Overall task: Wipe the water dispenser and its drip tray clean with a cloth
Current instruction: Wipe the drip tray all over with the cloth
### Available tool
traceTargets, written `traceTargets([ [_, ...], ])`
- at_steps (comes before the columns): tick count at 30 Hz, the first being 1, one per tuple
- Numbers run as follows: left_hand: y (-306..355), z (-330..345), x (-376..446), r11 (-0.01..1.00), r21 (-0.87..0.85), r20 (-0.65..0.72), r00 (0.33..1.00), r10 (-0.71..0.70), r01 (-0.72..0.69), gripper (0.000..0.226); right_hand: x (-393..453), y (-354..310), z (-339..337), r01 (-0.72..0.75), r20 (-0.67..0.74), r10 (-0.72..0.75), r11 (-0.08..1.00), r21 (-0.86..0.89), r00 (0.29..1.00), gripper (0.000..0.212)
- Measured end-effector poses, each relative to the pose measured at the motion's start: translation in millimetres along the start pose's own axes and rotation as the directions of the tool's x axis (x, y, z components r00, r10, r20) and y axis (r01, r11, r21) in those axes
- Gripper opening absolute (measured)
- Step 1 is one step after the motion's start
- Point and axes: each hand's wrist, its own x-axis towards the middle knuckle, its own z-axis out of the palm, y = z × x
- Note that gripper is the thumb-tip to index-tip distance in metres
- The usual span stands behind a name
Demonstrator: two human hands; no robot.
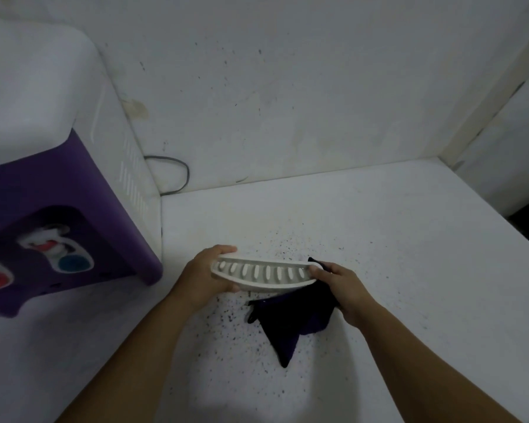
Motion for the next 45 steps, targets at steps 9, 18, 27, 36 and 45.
traceTargets([
  [9, 12.8, 62.2, -21.5, 0.465, -0.859, 0.062, 0.946, -0.319, 0.213, 0.037, -4.0, 4.4, 7.0, -0.005, 0.016, 0.002, 0.981, 0.192, 1.000, 0.027],
  [18, 27.0, 43.4, -16.5, 0.610, -0.784, -0.089, 0.952, -0.293, 0.114, 0.024, -4.0, 7.5, -2.0, 0.013, -0.206, 0.051, 0.953, 0.302, 0.977, 0.019],
  [27, 23.3, 50.3, -19.3, 0.688, -0.715, -0.101, 0.956, -0.277, 0.124, 0.035, -14.5, 5.4, -6.7, 0.192, -0.144, -0.212, 0.971, -0.146, 0.967, 0.015],
  [36, 26.8, 52.7, -15.6, 0.760, -0.644, -0.130, 0.967, -0.220, 0.087, 0.039, -23.3, 11.1, 6.1, 0.373, 0.006, -0.509, 0.622, -0.688, 0.860, 0.005],
  [45, 27.6, 53.7, -12.9, 0.798, -0.600, -0.167, 0.967, -0.193, 0.056, 0.036, -33.5, 17.6, 2.4, 0.428, 0.167, -0.613, 0.308, -0.849, 0.772, 0.016],
])
